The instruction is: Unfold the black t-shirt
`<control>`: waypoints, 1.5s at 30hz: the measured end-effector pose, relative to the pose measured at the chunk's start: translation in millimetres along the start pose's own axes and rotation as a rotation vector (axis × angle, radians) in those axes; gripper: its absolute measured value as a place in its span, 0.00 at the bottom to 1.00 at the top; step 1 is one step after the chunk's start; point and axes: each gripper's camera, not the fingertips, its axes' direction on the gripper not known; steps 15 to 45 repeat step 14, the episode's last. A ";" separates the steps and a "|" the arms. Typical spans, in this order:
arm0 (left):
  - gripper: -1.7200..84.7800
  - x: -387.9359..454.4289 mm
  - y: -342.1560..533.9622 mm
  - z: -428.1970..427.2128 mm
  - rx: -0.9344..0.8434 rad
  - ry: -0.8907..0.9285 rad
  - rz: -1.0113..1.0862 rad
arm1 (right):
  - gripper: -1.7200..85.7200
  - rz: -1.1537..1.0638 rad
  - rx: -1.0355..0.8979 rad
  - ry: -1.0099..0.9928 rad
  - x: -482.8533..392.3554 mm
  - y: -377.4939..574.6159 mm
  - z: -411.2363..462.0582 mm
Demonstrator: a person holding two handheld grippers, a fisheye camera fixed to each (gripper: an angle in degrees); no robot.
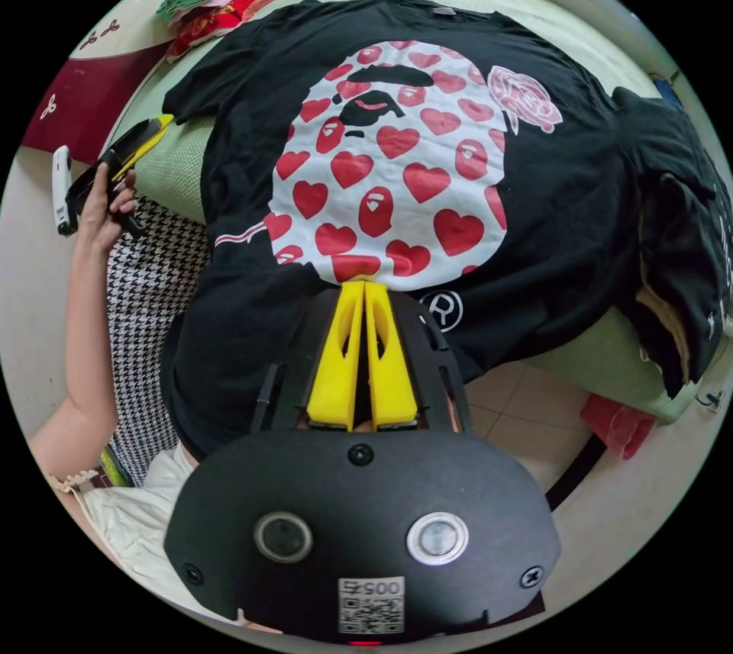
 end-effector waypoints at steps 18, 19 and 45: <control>0.11 -20.6 -24.2 23.2 -0.041 -0.083 -0.066 | 0.01 -0.009 0.003 0.041 -22.6 -12.5 -5.7; 0.11 -20.6 -24.2 23.2 -0.041 -0.083 -0.066 | 0.01 -0.009 0.003 0.041 -22.6 -12.5 -5.7; 0.11 -20.6 -24.2 23.2 -0.041 -0.083 -0.066 | 0.01 -0.009 0.003 0.041 -22.6 -12.5 -5.7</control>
